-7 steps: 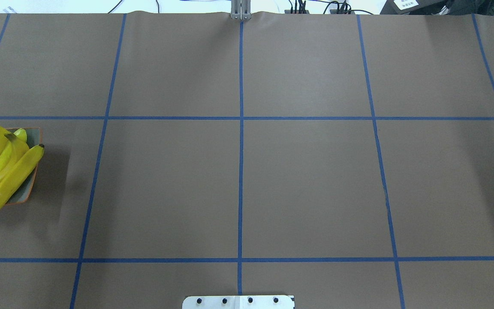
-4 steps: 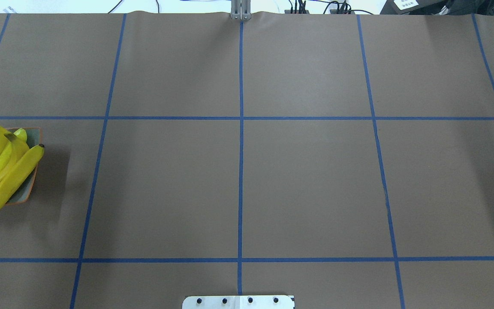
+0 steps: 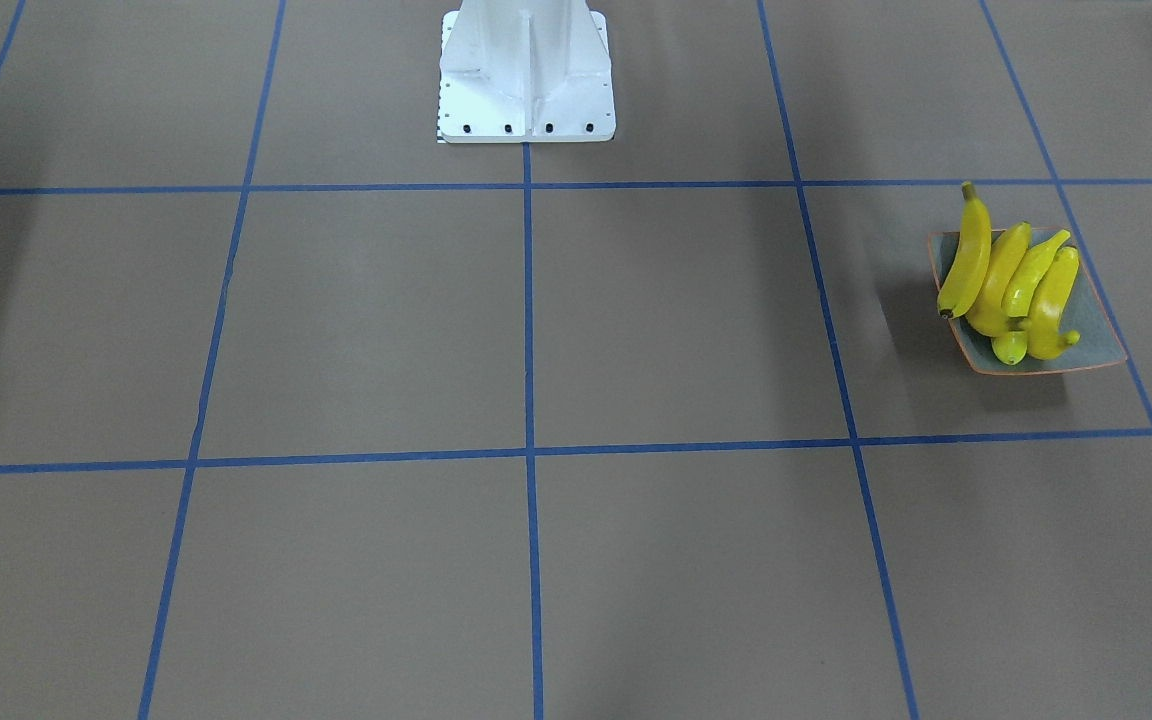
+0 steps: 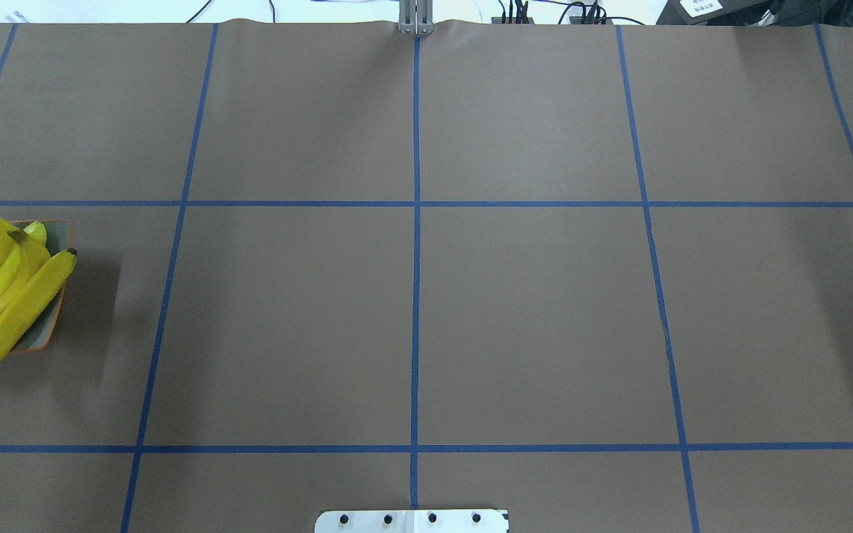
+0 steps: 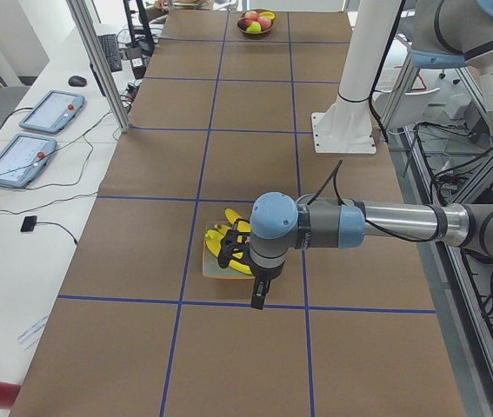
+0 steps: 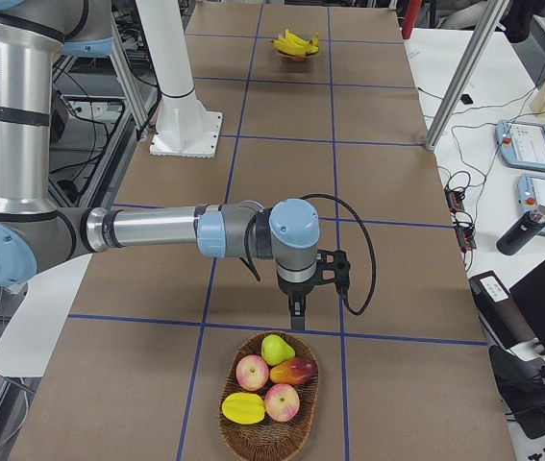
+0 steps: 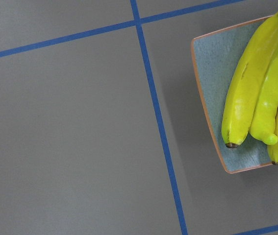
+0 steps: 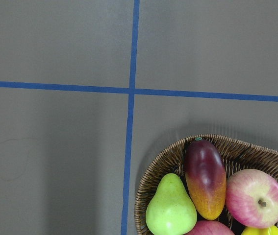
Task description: Transfer all bananas from basket to plate
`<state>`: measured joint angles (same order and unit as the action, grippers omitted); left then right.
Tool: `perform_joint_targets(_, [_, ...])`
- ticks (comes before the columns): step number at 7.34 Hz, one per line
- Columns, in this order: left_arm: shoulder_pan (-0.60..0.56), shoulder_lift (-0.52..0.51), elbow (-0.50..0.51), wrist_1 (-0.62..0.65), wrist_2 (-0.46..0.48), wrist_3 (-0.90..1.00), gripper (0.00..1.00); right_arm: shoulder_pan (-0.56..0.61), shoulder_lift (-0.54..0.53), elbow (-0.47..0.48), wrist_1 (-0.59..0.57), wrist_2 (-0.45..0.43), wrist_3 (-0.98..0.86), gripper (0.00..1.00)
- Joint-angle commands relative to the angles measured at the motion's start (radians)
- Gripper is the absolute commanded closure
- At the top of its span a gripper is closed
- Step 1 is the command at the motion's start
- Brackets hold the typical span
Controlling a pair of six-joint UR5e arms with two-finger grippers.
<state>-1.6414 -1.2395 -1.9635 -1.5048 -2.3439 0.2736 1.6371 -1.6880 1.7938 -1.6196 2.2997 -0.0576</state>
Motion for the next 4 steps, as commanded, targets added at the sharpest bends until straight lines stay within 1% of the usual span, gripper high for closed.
perform_joint_targets(1, [0.0, 0.0, -0.002, 0.0, 0.0, -0.001, 0.0, 0.0, -0.012, -0.005, 0.013, -0.005, -0.007, 0.0])
perform_joint_targets(2, [0.0, -0.002, -0.002, 0.0, 0.0, 0.001, 0.0, 0.0, -0.01, 0.01, 0.012, -0.012, -0.01, 0.0])
perform_joint_targets(4, [0.0, 0.0, -0.002, 0.0, 0.0, 0.001, 0.0, 0.001, -0.013, 0.007, 0.01, -0.014, -0.008, 0.0])
